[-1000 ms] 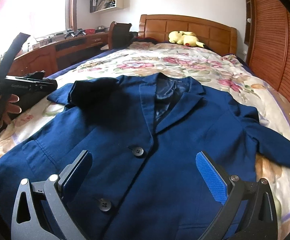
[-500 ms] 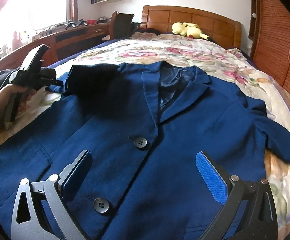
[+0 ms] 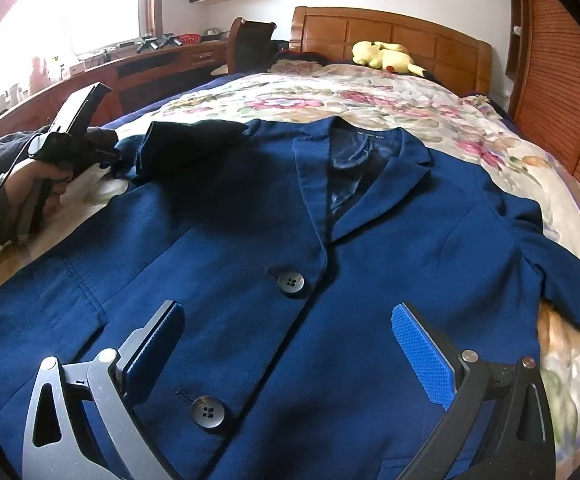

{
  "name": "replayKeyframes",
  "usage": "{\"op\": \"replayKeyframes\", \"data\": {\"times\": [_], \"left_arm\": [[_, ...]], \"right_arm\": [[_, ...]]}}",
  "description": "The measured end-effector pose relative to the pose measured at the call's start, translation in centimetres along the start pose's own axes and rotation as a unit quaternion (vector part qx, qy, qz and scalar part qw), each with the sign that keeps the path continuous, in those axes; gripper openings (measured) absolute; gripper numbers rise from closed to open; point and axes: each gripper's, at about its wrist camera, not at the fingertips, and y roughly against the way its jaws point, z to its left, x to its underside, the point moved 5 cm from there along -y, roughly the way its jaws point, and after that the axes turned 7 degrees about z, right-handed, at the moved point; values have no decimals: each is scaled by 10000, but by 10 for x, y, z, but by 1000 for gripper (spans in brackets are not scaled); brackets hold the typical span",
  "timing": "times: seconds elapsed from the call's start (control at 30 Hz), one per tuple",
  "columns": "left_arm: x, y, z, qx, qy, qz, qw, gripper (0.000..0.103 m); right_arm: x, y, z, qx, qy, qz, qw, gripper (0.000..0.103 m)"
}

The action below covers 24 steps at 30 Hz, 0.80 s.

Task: Fold large clothes
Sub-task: 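Lift the grasped side with the left tool and fold it over the blazer front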

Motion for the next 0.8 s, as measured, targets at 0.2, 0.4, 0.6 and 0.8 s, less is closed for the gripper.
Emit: {"op": "replayKeyframes", "data": {"times": [0.2,0.4,0.6,0.8], "left_arm": [[-7,56,-43,-15,-387,-536,9978,19],[-10,131,-117,427,-878,-1172,9883,18],[3,188,-206,1112,-1522,-1534,9700,18],[31,209,-261,1582,-1927,-1563,9557,18]], "right_arm": [[2,12,-6,22,-72,-110,9999,103],[15,36,-24,226,-166,-269,9992,103],[39,62,-56,509,-442,-375,9970,103],[52,85,-69,683,-679,-476,9942,103]]}}
